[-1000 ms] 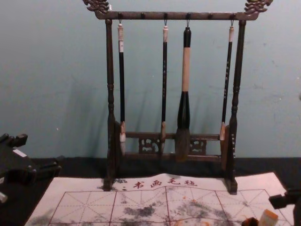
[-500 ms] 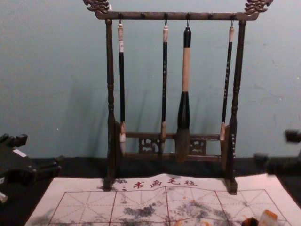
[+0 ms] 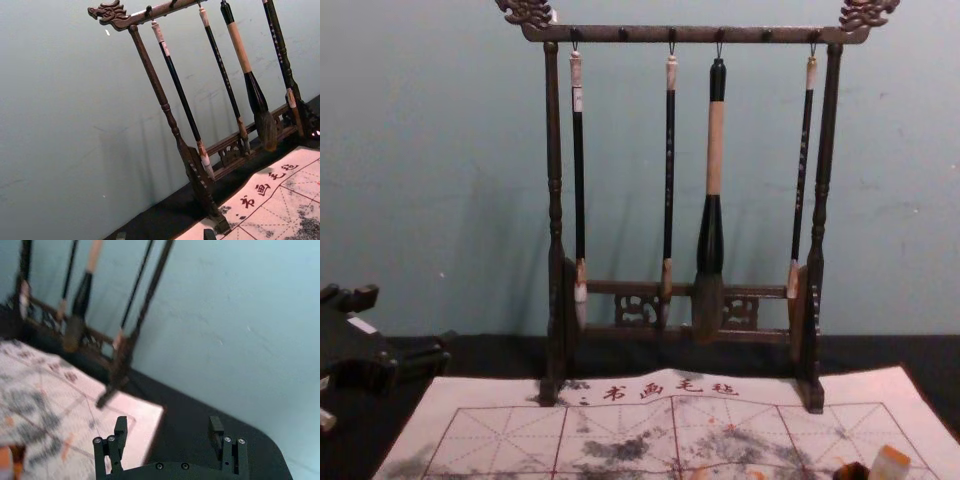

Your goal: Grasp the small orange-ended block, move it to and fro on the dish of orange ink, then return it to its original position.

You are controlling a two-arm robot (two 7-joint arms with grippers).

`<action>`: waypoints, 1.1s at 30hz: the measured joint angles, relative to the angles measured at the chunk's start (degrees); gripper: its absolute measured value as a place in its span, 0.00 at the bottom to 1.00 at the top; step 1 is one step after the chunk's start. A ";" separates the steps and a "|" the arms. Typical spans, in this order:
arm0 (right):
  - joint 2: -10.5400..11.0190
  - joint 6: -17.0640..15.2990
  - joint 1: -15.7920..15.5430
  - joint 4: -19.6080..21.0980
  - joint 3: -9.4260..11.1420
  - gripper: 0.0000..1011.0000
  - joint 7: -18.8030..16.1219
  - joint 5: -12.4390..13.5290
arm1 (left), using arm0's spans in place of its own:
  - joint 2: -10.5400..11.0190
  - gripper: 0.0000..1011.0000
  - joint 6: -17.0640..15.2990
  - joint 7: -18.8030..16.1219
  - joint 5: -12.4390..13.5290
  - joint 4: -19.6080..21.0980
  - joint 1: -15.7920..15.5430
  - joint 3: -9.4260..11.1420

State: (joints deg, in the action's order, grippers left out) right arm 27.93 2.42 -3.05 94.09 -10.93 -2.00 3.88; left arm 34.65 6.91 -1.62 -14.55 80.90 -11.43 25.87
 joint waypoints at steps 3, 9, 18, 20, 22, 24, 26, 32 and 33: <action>-0.47 0.35 -0.62 -1.56 0.51 0.99 0.81 -1.09 | 0.00 0.99 0.00 0.00 0.00 0.00 0.00 0.00; -1.81 1.37 -0.26 -4.61 1.33 0.99 1.13 -1.98 | 0.00 0.99 0.00 0.00 0.00 0.00 0.00 0.00; -1.73 1.37 -0.26 -4.48 1.27 0.99 1.05 -2.02 | 0.00 0.99 0.00 0.00 0.00 0.00 0.00 0.00; -1.69 1.32 -0.27 -4.40 1.24 0.99 1.04 -2.02 | 0.00 0.99 0.00 0.00 0.00 0.00 0.00 0.00; -1.66 1.25 -0.28 -4.35 1.21 0.99 1.03 -2.01 | 0.00 0.99 0.00 0.00 0.00 0.00 0.00 0.00; -1.63 1.21 -0.29 -4.32 1.20 0.99 1.02 -2.01 | 0.00 0.99 0.00 0.00 0.00 0.00 0.00 0.00; -1.61 1.18 -0.29 -4.27 1.18 0.99 1.02 -2.01 | 0.00 0.99 0.00 0.00 0.00 0.00 0.00 0.00; -1.57 1.09 -0.33 -4.17 1.13 0.99 1.01 -1.99 | 0.00 0.99 0.00 0.00 0.00 0.00 0.00 0.00; -1.56 1.09 -0.33 -4.17 1.12 0.99 1.00 -1.99 | 0.00 0.99 0.00 0.00 0.00 0.00 0.00 0.00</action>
State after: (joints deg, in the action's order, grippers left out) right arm 26.37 3.51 -3.38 89.93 -9.80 -0.99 1.89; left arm 34.65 6.91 -1.62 -14.55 80.90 -11.43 25.86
